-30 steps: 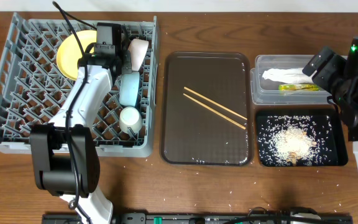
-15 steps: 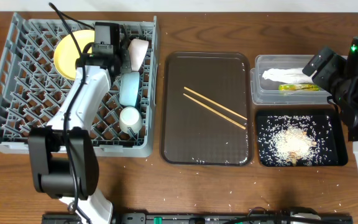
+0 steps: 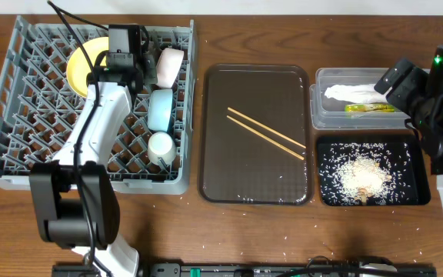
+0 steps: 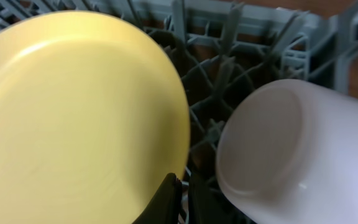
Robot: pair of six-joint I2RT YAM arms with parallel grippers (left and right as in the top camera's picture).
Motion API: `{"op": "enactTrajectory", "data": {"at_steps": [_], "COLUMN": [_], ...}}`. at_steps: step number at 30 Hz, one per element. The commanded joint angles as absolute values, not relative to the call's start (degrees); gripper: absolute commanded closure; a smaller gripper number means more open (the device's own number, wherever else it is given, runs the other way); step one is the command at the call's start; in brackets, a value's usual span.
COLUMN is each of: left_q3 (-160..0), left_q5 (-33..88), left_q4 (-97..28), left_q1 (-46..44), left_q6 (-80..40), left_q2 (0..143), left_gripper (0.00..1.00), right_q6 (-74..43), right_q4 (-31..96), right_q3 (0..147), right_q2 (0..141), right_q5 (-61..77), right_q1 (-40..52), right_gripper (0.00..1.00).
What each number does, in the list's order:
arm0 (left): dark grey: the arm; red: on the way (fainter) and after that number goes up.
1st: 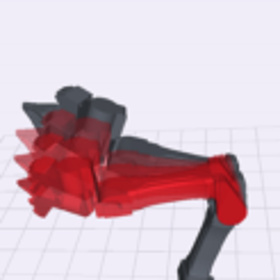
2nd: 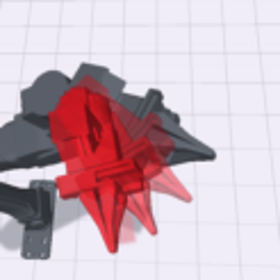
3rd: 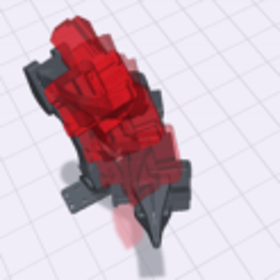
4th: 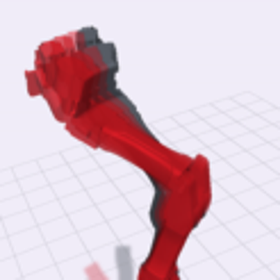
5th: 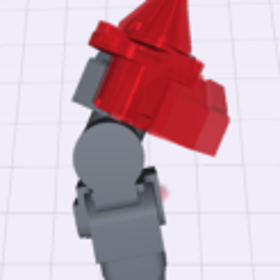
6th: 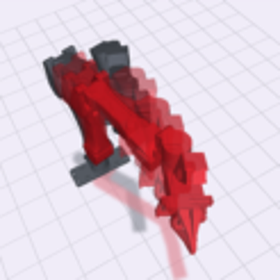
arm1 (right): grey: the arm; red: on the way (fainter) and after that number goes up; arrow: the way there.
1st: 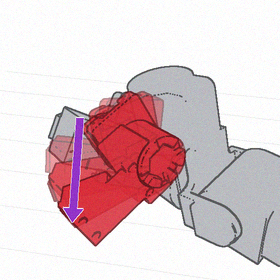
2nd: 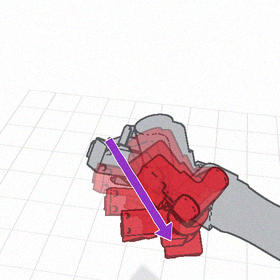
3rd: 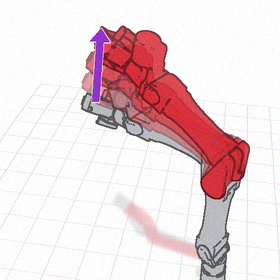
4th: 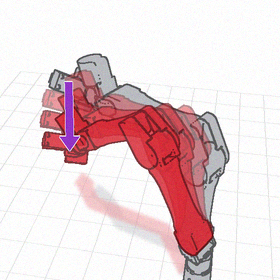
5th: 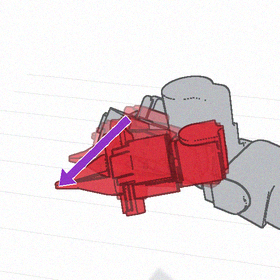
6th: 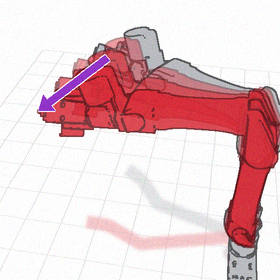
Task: Sort waste into correct bins and load items into the dishwasher
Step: 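Lower the yellow plate upright into the rack slots and release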
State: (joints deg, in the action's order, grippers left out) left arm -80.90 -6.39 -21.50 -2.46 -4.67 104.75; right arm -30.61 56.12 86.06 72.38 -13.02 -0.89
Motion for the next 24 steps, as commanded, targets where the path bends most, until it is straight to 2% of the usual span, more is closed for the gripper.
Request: {"op": "enactTrajectory", "data": {"at_steps": [1, 15, 24], "left_q3": [-80.7, -80.7, -80.7], "left_q5": [-7.3, -6.7, -12.1], "left_q4": [-20.8, -21.8, -23.1], "left_q1": [-1.3, -1.3, -1.3], "left_q6": [-5.2, -6.3, -6.3], "left_q2": [107.4, 113.5, 113.3], "left_gripper": [0.92, 0.92, 0.92], "right_q6": [-31.2, -31.2, -31.2], "right_q4": [56.2, 56.2, 56.2], "right_q3": [86.1, 86.1, 86.1], "right_q2": [72.5, 72.5, 72.5], "right_q5": [-13.3, -13.2, -13.3], "right_q1": [-1.1, -1.1, -1.1], "right_gripper": [0.01, 0.01, 0.01]}}
